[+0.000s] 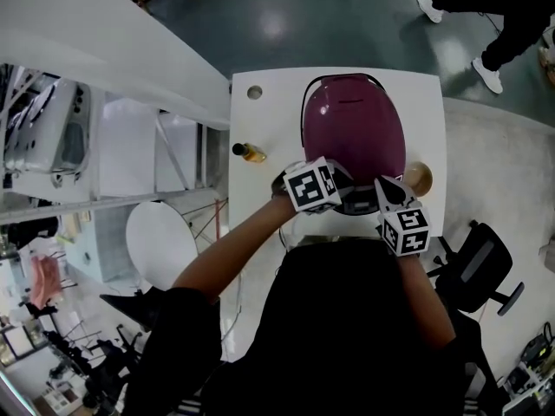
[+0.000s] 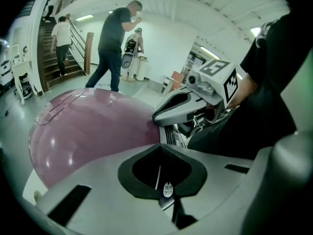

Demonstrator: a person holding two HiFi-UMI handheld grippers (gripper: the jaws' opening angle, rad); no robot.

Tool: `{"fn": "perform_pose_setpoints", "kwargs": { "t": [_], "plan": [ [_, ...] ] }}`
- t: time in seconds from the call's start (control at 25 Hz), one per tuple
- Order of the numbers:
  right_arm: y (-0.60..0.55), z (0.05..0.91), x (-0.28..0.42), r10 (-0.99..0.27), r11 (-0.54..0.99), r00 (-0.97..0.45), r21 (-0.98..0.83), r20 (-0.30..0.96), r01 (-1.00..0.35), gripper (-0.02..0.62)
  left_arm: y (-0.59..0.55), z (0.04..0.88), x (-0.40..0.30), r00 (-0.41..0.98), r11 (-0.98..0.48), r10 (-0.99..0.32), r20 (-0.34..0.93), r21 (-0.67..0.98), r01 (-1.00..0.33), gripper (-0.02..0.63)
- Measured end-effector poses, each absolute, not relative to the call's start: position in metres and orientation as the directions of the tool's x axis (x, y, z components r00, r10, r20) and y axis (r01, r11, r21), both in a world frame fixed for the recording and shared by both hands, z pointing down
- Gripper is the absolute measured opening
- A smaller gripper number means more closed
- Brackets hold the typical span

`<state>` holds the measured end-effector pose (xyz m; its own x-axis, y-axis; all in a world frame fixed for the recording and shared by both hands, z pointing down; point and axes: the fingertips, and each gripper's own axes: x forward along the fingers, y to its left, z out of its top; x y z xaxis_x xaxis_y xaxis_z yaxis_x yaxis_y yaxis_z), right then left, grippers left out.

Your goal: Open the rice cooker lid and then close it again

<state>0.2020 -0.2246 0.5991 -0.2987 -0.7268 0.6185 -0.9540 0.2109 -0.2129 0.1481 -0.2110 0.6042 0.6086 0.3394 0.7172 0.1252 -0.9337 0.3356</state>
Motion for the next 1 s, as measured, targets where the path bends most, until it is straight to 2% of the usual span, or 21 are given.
{"fn": "perform_pose_setpoints", "kwargs": {
  "t": [0.32, 0.68, 0.84, 1.0],
  "plan": [
    [-0.214, 0.571, 0.198, -0.758, 0.235, -0.308, -0.199, 0.575, -0.951, 0.0, -0.205, 0.599, 0.131, 0.67, -0.973, 0.211, 0.712, 0.217, 0.075, 0.002],
    [-0.171, 0.543, 0.191, -0.796, 0.27, -0.3, -0.135, 0.526, -0.953, 0.0, -0.173, 0.532, 0.108, 0.898, -0.953, -0.082, 0.432, 0.231, -0.197, 0.003],
    [-0.152, 0.526, 0.174, -0.816, 0.274, -0.304, -0.135, 0.491, -0.952, 0.0, -0.153, 0.506, 0.078, 0.916, -0.909, -0.247, 0.315, 0.253, -0.332, 0.002],
    [-0.13, 0.513, 0.166, -0.833, 0.263, -0.298, -0.141, 0.465, -0.955, 0.0, -0.135, 0.498, 0.052, 0.894, -0.858, -0.371, 0.252, 0.275, -0.434, 0.003]
  ]
}}
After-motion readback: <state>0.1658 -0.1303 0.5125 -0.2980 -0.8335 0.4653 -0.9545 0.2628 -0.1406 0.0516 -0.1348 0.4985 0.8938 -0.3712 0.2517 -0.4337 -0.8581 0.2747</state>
